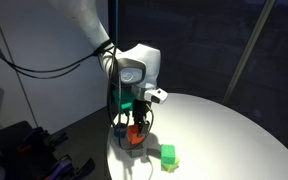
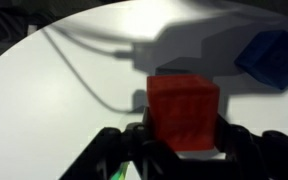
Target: Pick up an orange block and stack it on top of the gray block
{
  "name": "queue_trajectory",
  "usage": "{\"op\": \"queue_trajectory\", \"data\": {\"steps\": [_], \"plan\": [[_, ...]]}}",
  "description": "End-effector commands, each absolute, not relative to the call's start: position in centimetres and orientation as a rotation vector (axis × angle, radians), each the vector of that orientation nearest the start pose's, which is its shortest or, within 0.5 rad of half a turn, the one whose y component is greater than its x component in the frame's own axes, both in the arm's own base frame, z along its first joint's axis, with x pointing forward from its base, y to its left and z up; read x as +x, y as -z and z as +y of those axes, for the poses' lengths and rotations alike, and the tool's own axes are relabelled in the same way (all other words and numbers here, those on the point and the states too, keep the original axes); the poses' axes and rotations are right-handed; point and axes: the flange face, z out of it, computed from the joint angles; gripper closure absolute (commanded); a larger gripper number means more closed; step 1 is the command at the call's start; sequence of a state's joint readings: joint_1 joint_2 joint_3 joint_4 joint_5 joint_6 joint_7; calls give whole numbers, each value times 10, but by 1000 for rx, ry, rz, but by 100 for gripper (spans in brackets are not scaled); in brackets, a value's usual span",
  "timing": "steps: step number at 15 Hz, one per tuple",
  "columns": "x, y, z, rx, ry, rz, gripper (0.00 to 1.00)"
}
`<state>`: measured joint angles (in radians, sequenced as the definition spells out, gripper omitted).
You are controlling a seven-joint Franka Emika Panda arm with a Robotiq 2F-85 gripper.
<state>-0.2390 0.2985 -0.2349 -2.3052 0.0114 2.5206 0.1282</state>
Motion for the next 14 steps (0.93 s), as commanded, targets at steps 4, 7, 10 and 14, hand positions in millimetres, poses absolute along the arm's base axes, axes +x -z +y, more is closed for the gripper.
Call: {"op": "queue_trajectory", "data": {"steps": [4,7,10,14], "plan": [[466,-199,-242,-3039,-117,934,70],[470,-195,-243,-3040,-115,936,70],[474,-193,-243,-3031,-111,945,70],[478,-189,-243,-3029,-115,950,70]]}}
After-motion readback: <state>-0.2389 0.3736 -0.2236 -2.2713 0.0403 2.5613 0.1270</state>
